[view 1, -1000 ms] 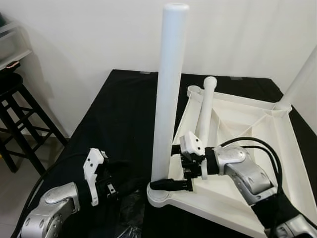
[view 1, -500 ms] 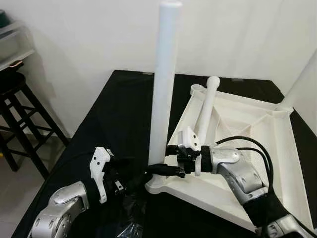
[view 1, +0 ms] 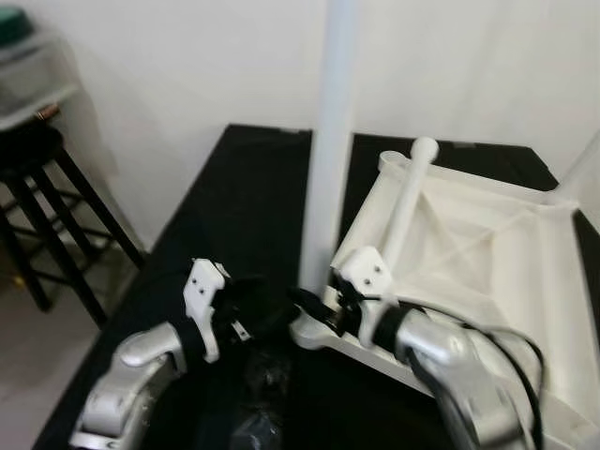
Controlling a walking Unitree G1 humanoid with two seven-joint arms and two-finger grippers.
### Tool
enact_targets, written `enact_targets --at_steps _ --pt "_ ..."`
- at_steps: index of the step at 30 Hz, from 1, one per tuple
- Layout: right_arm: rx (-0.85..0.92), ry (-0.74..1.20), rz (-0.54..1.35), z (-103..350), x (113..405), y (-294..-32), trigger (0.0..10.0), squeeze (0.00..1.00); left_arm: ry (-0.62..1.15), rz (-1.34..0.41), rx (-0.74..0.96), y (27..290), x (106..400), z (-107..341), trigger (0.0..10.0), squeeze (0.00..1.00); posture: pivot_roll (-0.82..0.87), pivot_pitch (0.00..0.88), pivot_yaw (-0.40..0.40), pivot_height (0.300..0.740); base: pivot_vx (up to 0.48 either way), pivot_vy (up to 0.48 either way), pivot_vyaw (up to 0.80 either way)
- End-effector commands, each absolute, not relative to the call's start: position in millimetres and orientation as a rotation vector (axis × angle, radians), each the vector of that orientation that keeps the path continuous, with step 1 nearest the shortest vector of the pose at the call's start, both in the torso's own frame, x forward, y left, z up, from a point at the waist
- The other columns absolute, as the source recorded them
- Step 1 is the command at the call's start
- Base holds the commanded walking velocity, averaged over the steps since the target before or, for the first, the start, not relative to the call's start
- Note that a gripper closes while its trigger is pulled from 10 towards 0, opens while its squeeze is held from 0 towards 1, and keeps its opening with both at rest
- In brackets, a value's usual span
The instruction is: Building children table
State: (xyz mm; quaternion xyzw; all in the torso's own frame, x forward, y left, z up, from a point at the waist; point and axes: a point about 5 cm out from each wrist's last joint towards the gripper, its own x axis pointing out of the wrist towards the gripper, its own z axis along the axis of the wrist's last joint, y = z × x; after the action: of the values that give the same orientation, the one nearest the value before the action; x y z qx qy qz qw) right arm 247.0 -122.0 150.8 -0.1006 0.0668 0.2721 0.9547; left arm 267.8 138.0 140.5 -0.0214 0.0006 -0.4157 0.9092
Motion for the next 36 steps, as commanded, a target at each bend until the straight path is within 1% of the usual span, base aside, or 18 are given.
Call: enact_targets --at_steps 1,6,10,11,12,13,19,20,21,22,23,25,27,29,32,33,34,36 --pt "-0.342 0.320 0.287 123.5 247.4 -168.5 0.0 0.00 0.014 -0.848 -0.030 138.0 269.0 136.8 10.0 0.00 -0.06 0.050 -0.046 0.740 0.000 0.000 0.00" --pt "-0.363 0.308 0.237 128.2 248.3 -177.8 0.0 0.00 0.018 -0.804 -0.005 143.3 272.1 134.0 10.0 0.00 -0.07 0.043 -0.042 0.740 0.000 0.000 0.00" --pt "-0.348 0.297 0.227 132.1 248.3 -177.7 0.0 0.00 0.033 -0.842 0.006 142.2 269.1 131.1 10.0 0.00 -0.07 0.040 -0.036 0.740 0.000 0.000 0.00" --pt "-0.269 0.250 0.281 141.9 252.4 -169.5 10.0 0.05 0.044 -0.912 0.021 138.1 264.7 129.7 10.0 0.00 -0.07 0.035 -0.030 0.740 0.000 0.000 0.00" --pt "-0.269 0.250 0.281 141.9 252.4 -169.5 10.0 0.05 0.044 -0.912 0.021 138.1 264.7 129.7 10.0 0.00 -0.07 0.035 -0.030 0.740 0.000 0.000 0.00" --pt "-0.223 0.218 0.310 148.4 257.3 -166.2 10.0 1.00 0.049 -0.931 0.031 137.1 263.3 129.2 10.0 0.00 -0.07 0.033 -0.030 0.740 0.000 0.000 0.00" --pt "-0.081 0.040 0.529 183.5 270.5 -155.0 10.0 1.00 0.054 -0.941 0.051 136.1 261.0 126.4 10.0 0.00 -0.06 0.029 -0.028 0.740 0.000 0.000 0.00" --pt "-0.081 -0.013 0.659 194.7 270.6 -153.2 10.0 0.63 0.046 -0.932 0.053 136.9 260.4 126.2 10.0 0.00 -0.06 0.026 -0.031 0.740 0.000 0.000 0.00" --pt "-0.081 -0.013 0.659 194.7 270.6 -153.2 10.0 0.63 0.046 -0.932 0.053 136.9 260.4 126.2 10.0 0.00 -0.06 0.026 -0.031 0.740 0.000 0.000 0.00" --pt "-0.132 -0.039 0.782 200.4 270.3 -152.5 10.0 0.00 0.032 -0.920 0.050 138.1 259.2 126.4 10.0 0.00 -0.05 0.025 -0.029 0.740 0.000 0.000 0.00" --pt "-0.174 -0.043 0.852 202.3 269.7 -152.6 10.0 0.00 0.021 -0.912 0.048 138.9 258.6 126.6 10.0 0.00 -0.05 0.026 -0.029 0.740 0.000 0.000 0.00" --pt "-0.174 -0.043 0.852 202.3 269.7 -152.6 10.0 0.00 0.021 -0.912 0.048 138.9 258.6 126.6 10.0 0.00 -0.05 0.026 -0.029 0.740 0.000 0.000 0.00" --pt "-0.215 -0.017 0.992 198.0 271.5 -150.8 10.0 0.00 0.018 -0.908 0.041 138.9 256.9 126.0 10.0 0.00 -0.05 0.027 -0.026 0.740 0.000 0.000 0.00" --pt "-0.215 -0.017 0.992 198.0 271.5 -150.8 10.0 0.00 0.018 -0.908 0.041 138.9 256.9 126.0 10.0 0.00 -0.05 0.027 -0.026 0.740 0.000 0.000 0.00" --pt "-0.186 0.024 1.162 191.2 279.7 -146.1 10.0 0.00 0.011 -0.907 0.039 138.1 255.9 126.7 10.0 0.00 -0.03 0.031 -0.024 0.740 0.000 0.000 0.00" --pt "-0.164 0.036 1.215 188.9 289.6 -145.4 2.5 0.00 0.001 -0.902 0.037 136.7 255.2 127.7 10.0 0.00 -0.02 0.036 -0.026 0.740 0.000 0.000 0.00" --pt "-0.135 0.047 1.245 187.9 297.4 -145.1 0.4 0.00 -0.007 -0.899 0.035 135.3 254.6 128.4 10.0 0.00 -0.02 0.037 -0.029 0.740 0.000 0.000 0.00" --pt "-0.114 0.050 1.264 187.7 302.3 -145.6 0.4 0.00 -0.012 -0.896 0.035 134.4 254.2 128.8 10.0 0.00 -0.02 0.037 -0.029 0.740 0.000 0.000 0.00"
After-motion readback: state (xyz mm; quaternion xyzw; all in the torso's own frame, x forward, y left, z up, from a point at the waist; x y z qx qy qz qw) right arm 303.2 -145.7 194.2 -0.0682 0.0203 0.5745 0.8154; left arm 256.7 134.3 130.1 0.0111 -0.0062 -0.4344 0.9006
